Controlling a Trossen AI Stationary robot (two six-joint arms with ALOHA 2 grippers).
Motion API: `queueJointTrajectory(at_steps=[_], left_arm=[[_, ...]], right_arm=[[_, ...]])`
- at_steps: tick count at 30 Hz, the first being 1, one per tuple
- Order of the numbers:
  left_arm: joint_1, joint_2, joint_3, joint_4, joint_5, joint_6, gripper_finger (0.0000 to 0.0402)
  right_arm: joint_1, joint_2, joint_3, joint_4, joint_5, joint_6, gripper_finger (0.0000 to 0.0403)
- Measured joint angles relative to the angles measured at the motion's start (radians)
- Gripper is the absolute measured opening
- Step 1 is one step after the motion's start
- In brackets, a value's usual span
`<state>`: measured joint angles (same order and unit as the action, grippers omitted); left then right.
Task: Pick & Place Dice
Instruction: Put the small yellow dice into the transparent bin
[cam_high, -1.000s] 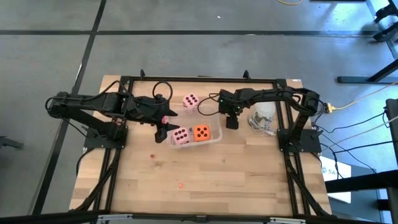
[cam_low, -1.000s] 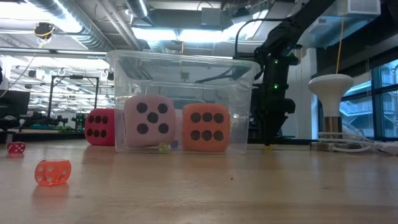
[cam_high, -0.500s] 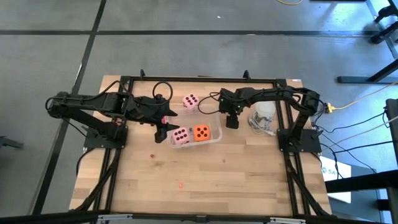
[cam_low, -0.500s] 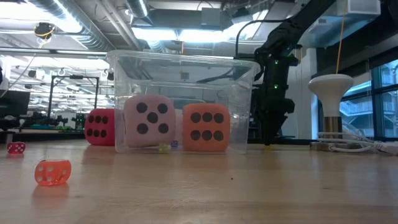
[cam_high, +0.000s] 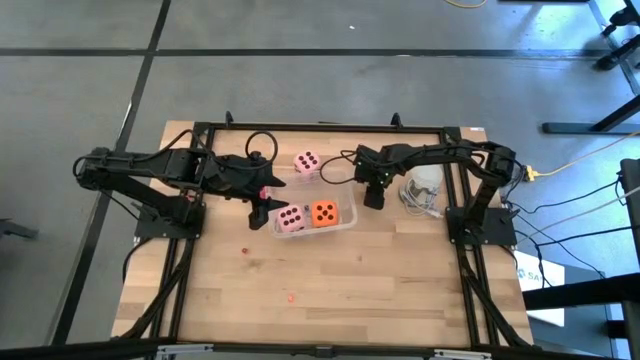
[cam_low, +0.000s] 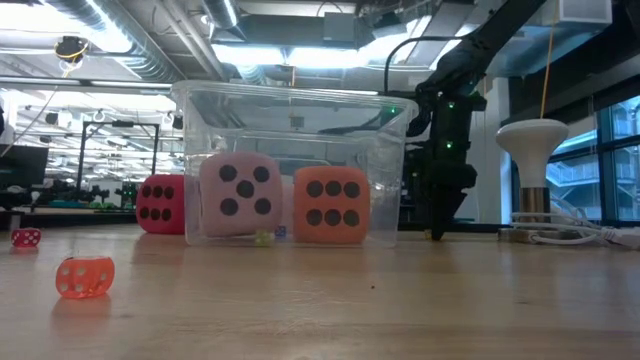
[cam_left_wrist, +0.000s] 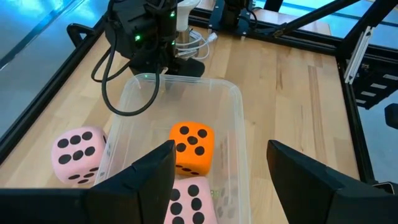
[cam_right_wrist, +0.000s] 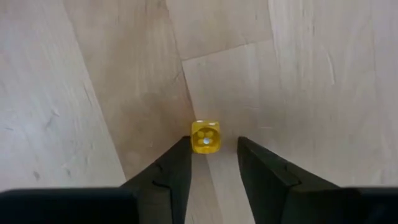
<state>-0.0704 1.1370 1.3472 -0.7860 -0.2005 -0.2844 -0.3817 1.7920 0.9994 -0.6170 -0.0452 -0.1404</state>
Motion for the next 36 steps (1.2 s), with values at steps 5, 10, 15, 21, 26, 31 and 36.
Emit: queueJointTrajectory(at_steps=[5,10,15,21,26,31,36], left_arm=[[0.0,0.0,0.0,0.0,0.0,0.0,0.0239],[0.0,0.0,0.0,0.0,0.0,0.0,0.0239],[0.0,0.0,0.0,0.0,0.0,0.0,0.0239],[0.0,0.0,0.0,0.0,0.0,0.0,0.0239],[0.0,0.0,0.0,0.0,0.0,0.0,0.0239],[0.0,0.0,0.0,0.0,0.0,0.0,0.0239],[0.0,0.0,0.0,0.0,0.0,-0.001,0.0239]], right_arm=[[0.002,0.001,0.001,0.004,-0.011,0.002,0.0137],[0.008,0.002,0.001,0.007,-0.02,0.016,0.0139],[0.016,0.002,0.001,0.009,-0.02,0.028,0.0139],[0.018,0.003,0.001,0.014,-0.023,0.086,0.0139],[0.018,0.003,0.001,0.019,-0.034,0.114,0.0139],[0.018,0.004,0.002,0.028,-0.05,0.13,0.0139],[0.018,0.004,0.002,0.039,-0.059,0.141,0.0139]])
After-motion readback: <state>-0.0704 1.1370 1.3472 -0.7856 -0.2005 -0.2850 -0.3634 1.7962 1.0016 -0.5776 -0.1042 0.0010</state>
